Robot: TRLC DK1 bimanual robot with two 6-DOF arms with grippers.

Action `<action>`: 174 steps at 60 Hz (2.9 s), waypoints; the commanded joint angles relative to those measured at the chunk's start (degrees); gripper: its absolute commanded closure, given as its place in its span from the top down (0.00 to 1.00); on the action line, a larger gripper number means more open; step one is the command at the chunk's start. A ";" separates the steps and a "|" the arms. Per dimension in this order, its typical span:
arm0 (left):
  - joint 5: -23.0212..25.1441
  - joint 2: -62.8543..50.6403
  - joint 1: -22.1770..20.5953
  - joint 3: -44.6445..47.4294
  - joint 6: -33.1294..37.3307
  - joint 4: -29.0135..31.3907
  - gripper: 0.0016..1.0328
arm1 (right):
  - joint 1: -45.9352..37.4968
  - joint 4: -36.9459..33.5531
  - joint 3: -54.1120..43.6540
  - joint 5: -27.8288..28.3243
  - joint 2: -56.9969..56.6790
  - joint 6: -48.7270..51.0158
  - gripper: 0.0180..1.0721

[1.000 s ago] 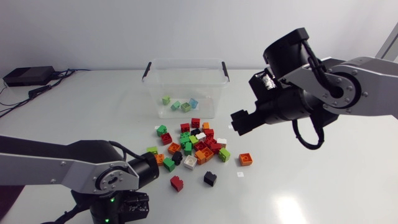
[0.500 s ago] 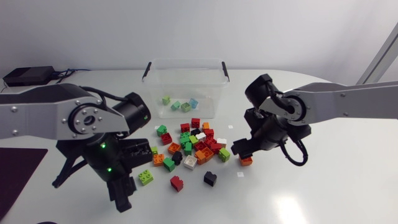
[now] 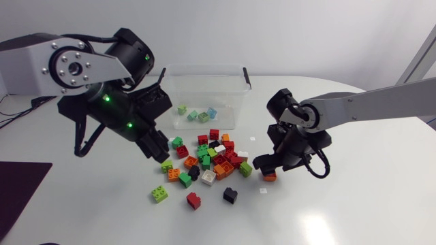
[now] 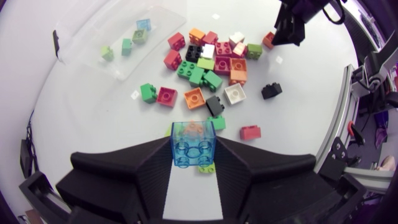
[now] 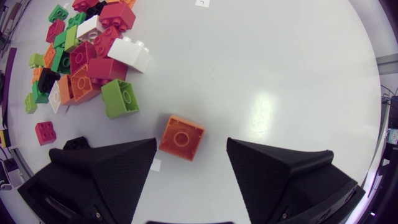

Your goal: Place the duplo bricks in the container

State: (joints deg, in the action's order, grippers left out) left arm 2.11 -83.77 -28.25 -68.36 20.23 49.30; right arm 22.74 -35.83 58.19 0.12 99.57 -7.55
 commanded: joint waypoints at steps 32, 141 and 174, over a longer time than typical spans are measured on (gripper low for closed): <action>4.13 -8.69 7.16 -12.15 -9.07 -14.05 0.19 | -0.07 -0.46 2.19 0.32 4.41 -3.35 0.59; 6.59 -12.83 14.45 -18.39 -2.30 -20.29 0.94 | 0.29 -10.04 18.89 -0.21 -4.12 1.31 0.26; 6.50 -0.87 16.03 -4.33 14.14 -5.27 0.94 | 5.29 -3.10 35.15 -2.67 2.03 1.14 0.26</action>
State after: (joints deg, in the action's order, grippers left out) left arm 8.56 -86.65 -12.47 -75.26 30.70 42.41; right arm 27.70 -40.05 91.18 -1.78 98.28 -7.25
